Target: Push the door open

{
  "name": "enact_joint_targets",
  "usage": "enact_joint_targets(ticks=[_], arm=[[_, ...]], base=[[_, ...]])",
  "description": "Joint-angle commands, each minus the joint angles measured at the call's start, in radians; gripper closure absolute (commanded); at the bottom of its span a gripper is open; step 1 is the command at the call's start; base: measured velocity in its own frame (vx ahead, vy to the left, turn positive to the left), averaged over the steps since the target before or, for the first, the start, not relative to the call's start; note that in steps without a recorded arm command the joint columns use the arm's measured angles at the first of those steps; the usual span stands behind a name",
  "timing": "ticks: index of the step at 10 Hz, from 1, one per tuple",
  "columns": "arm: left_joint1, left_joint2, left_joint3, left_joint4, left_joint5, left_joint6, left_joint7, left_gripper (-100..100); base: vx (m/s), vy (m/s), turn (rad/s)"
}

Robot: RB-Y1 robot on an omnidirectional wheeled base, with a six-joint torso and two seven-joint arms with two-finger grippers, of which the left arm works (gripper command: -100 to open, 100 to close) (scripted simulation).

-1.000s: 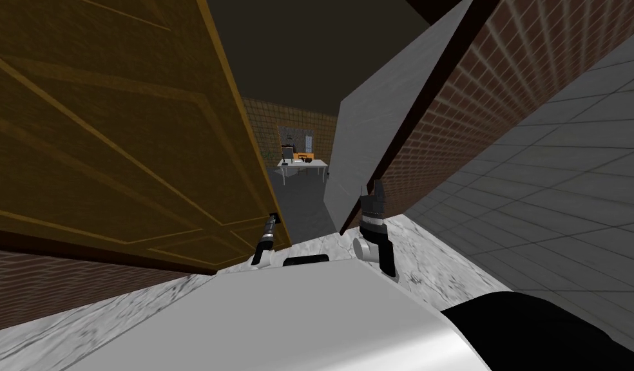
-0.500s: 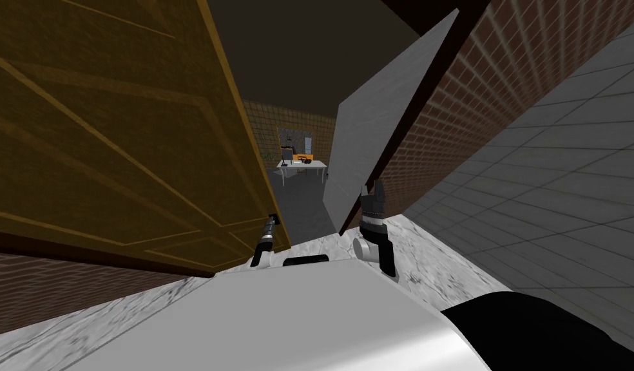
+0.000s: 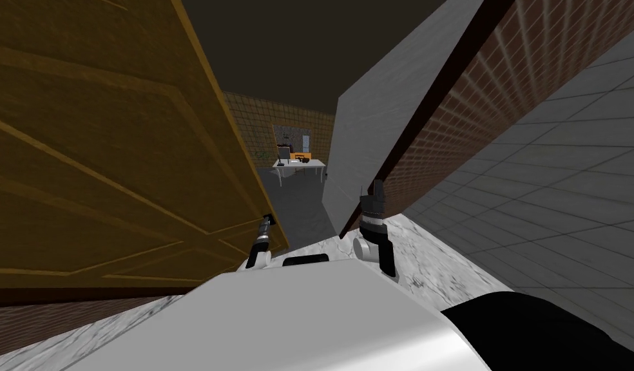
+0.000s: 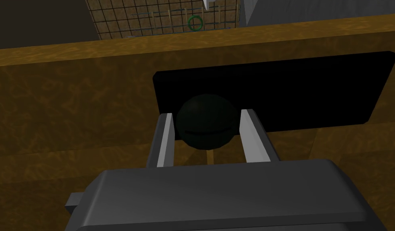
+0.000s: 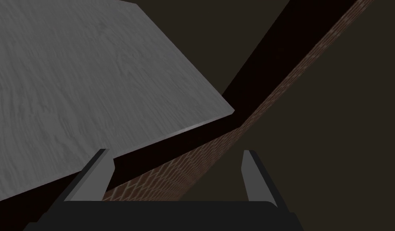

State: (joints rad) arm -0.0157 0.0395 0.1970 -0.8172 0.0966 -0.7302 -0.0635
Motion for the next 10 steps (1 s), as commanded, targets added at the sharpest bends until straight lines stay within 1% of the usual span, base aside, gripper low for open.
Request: enact_joint_targets(ticks=[1, 2, 3, 5, 7, 8, 9, 10], arm=[[-0.021, 0.015, 0.013, 0.043, 0.007, -0.033, 0.000, 100], [-0.014, 0.022, 0.033, 0.035, 0.028, -0.033, -0.015, 100], [-0.009, 0.026, 0.047, 0.030, 0.044, -0.034, -0.025, 100], [-0.009, 0.026, 0.047, 0.030, 0.044, -0.034, -0.025, 100], [0.001, 0.032, 0.079, 0.018, 0.077, -0.035, -0.048, 100], [0.001, 0.032, 0.079, 0.018, 0.077, -0.035, -0.048, 100], [0.007, 0.034, 0.095, 0.012, 0.095, -0.036, -0.060, 100], [0.010, 0.035, 0.104, 0.008, 0.104, -0.036, -0.066, 100]], base=[[0.064, 0.009, -0.001], [0.125, 0.001, -0.075], [0.195, 0.002, -0.076], [0.080, 0.012, 0.000], [0.102, 0.008, -0.062], [0.124, 0.012, -0.027], [0.134, 0.022, -0.030], [0.133, 0.027, -0.017]])
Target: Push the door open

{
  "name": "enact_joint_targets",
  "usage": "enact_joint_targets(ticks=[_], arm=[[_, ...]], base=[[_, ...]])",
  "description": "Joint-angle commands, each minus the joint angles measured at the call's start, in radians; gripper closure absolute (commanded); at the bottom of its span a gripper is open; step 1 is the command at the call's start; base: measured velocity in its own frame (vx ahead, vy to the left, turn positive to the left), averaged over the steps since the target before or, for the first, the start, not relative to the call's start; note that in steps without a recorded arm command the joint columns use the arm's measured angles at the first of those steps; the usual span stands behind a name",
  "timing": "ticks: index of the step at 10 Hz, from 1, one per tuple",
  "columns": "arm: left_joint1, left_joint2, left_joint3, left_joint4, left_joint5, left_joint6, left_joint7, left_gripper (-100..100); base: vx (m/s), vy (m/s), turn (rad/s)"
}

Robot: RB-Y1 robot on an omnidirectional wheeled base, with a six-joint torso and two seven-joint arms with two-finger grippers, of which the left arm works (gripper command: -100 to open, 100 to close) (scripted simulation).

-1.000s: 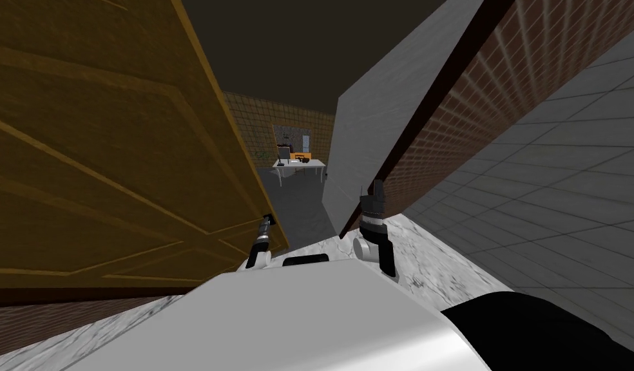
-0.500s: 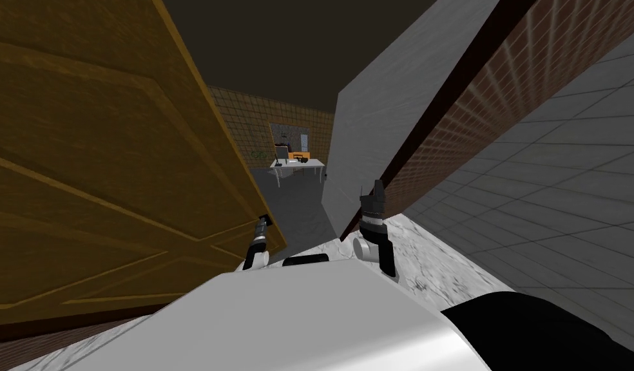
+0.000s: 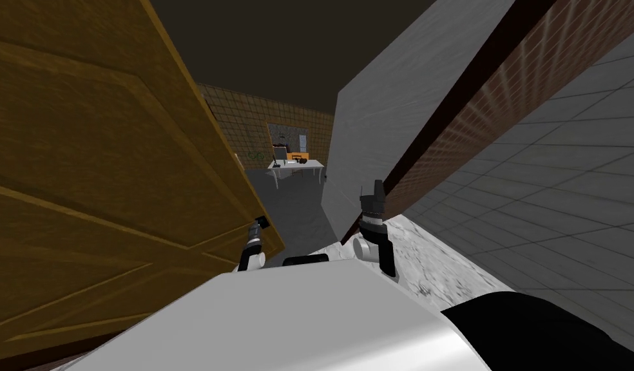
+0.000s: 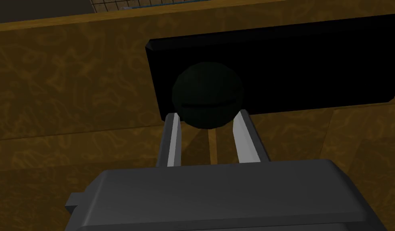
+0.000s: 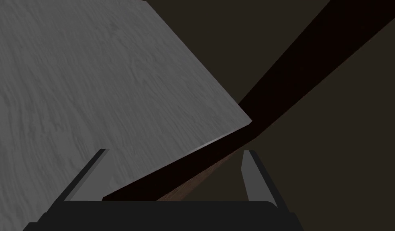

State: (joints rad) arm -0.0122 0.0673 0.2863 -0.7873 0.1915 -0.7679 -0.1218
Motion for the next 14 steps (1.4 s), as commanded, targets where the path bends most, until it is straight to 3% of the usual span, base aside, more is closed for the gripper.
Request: enact_joint_targets(ticks=[1, 2, 4, 7, 8, 14], arm=[[0.012, 0.008, 0.031, -0.028, 0.028, 0.001, -0.021, 100], [0.013, -0.001, 0.021, -0.027, 0.021, 0.010, -0.014, -100], [0.014, -0.005, 0.023, -0.030, 0.024, 0.012, -0.015, -100], [0.017, -0.029, 0.028, -0.037, 0.032, 0.016, -0.017, -100], [0.020, -0.024, 0.027, -0.042, 0.030, 0.018, -0.016, -100], [0.030, -0.014, 0.036, -0.029, 0.035, -0.012, -0.018, -100]], base=[[0.142, 0.032, -0.015], [-0.014, -0.099, 0.049], [-0.135, -0.142, 0.044], [-0.175, -0.184, 0.052], [-0.080, -0.087, 0.017], [0.164, 0.078, -0.031]])
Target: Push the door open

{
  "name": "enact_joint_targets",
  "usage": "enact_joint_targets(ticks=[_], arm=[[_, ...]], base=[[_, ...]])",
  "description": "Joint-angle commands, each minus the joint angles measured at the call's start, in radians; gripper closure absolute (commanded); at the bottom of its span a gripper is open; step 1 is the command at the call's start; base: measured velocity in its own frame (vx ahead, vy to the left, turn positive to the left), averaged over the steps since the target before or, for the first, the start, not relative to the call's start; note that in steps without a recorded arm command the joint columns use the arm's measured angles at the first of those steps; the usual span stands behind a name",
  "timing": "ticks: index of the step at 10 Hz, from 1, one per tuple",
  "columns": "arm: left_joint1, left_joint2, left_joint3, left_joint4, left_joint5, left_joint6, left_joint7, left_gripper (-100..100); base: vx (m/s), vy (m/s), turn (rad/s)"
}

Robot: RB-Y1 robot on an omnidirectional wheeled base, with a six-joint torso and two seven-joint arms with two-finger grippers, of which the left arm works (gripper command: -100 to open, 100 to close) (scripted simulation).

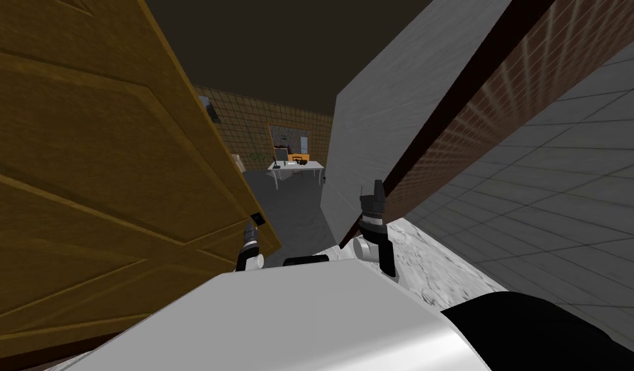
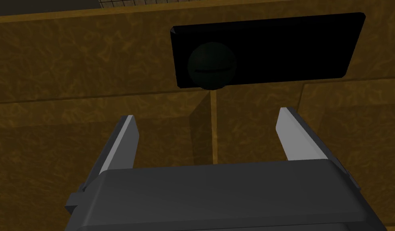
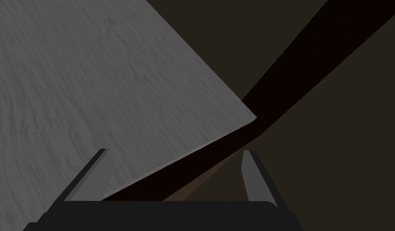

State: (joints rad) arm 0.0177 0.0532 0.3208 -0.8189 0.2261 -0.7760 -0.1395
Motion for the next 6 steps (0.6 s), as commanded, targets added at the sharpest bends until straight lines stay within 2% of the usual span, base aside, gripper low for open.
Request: enact_joint_targets(ticks=[1, 4, 5, 6], arm=[[0.002, -0.003, 0.003, 0.005, 0.001, -0.010, 0.000, -100], [0.006, -0.018, 0.007, 0.012, 0.004, -0.025, -0.001, -100], [0.006, -0.015, 0.006, 0.012, 0.003, -0.023, -0.001, -100], [0.006, -0.015, 0.006, 0.012, 0.003, -0.023, -0.001, 100]], base=[[0.201, 0.083, -0.037], [0.175, 0.087, -0.026], [0.057, 0.030, 0.000], [-0.011, -0.007, -0.001]])
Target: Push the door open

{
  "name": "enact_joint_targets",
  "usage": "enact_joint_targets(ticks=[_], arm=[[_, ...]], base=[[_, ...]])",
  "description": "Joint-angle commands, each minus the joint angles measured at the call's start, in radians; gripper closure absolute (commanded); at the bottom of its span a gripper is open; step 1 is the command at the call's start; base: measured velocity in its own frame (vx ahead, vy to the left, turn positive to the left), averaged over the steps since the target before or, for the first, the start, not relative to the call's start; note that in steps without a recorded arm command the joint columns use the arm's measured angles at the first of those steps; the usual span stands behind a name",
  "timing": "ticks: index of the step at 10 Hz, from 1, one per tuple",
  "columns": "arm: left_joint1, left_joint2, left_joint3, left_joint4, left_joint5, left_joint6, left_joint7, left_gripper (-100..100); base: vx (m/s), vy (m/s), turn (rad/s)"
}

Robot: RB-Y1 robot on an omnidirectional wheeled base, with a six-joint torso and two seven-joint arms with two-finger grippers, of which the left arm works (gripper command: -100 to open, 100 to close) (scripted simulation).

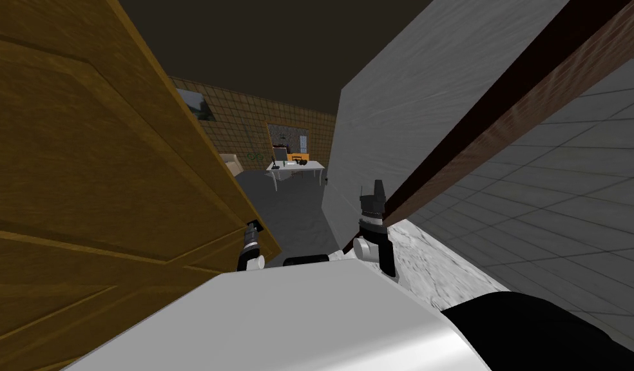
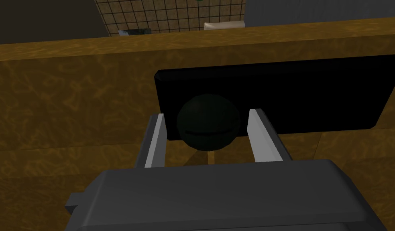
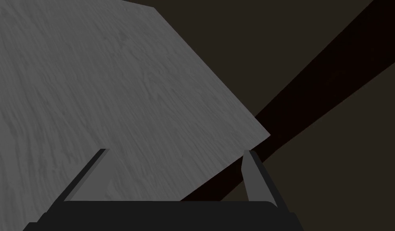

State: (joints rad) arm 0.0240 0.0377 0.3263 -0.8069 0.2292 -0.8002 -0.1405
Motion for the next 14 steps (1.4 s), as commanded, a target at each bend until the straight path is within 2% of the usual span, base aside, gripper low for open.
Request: enact_joint_targets(ticks=[1, 5, 6, 7, 9, 11, 13, 14], arm=[[0.000, 0.000, 0.000, 0.000, 0.000, 0.001, 0.000, 100], [0.000, 0.000, 0.000, 0.000, 0.000, 0.001, 0.000, 100], [0.008, 0.011, 0.020, -0.003, 0.021, 0.003, -0.010, 100], [0.010, 0.014, 0.025, -0.004, 0.026, 0.003, -0.013, 100], [0.019, 0.025, 0.051, -0.011, 0.054, 0.003, -0.026, 100], [0.021, 0.027, 0.057, -0.013, 0.060, 0.003, -0.029, 100], [0.033, 0.037, 0.092, -0.022, 0.096, 0.002, -0.046, 100], [0.033, 0.037, 0.092, -0.022, 0.096, 0.002, -0.046, 100]], base=[[-0.021, -0.010, -0.003], [-0.007, -0.004, 0.000], [0.106, 0.013, -0.061], [0.160, 0.018, -0.035], [0.187, 0.049, -0.034], [0.122, 0.054, -0.026], [0.153, 0.047, -0.053], [0.125, 0.041, -0.017]])
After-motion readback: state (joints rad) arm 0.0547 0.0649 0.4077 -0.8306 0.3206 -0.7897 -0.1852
